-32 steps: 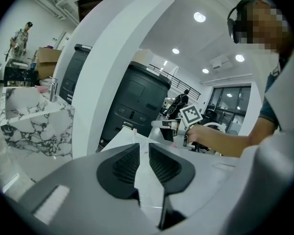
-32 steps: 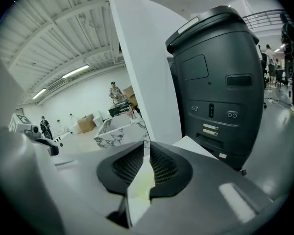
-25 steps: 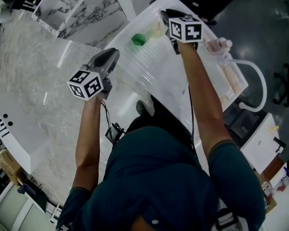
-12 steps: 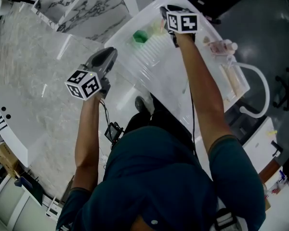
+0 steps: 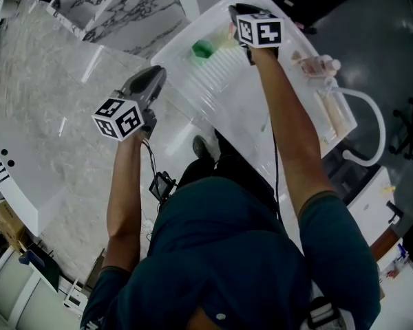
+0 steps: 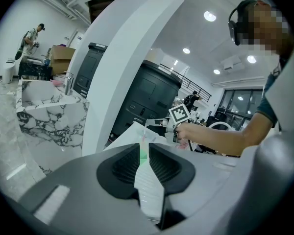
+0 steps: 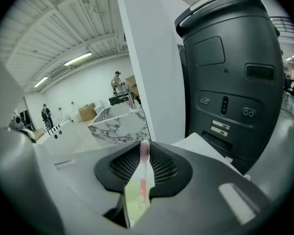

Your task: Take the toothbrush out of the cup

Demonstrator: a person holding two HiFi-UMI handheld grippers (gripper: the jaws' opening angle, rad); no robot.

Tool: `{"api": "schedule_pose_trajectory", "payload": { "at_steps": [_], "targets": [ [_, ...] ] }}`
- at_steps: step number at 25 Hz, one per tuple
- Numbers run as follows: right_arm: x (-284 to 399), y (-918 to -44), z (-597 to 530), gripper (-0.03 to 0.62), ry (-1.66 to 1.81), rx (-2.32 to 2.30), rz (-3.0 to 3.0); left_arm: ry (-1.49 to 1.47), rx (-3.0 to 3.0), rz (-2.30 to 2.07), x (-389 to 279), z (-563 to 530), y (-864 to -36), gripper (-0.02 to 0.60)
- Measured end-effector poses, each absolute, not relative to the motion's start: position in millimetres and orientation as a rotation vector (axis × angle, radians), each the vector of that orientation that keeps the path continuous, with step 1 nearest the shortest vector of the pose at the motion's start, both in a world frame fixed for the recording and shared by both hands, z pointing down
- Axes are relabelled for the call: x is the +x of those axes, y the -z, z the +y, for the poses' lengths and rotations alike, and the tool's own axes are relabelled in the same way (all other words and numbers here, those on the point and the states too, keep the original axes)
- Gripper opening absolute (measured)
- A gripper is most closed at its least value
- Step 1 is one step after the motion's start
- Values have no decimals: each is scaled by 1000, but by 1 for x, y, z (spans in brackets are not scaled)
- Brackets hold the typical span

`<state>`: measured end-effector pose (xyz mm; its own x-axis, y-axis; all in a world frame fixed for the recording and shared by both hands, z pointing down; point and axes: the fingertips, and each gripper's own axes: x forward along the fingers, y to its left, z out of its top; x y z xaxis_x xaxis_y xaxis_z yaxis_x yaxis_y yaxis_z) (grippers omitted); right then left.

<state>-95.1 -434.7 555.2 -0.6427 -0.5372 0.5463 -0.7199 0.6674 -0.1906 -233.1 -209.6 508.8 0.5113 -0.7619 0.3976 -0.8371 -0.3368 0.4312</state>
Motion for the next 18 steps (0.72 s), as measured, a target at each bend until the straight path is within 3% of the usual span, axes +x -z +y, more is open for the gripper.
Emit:
{"api": "schedule_pose_trajectory", "payload": {
  "at_steps": [18],
  "targets": [
    [-85, -476, -401, 69, -437, 1052, -2521, -132, 2207, -1310, -242, -189, -483, 55]
  ]
}}
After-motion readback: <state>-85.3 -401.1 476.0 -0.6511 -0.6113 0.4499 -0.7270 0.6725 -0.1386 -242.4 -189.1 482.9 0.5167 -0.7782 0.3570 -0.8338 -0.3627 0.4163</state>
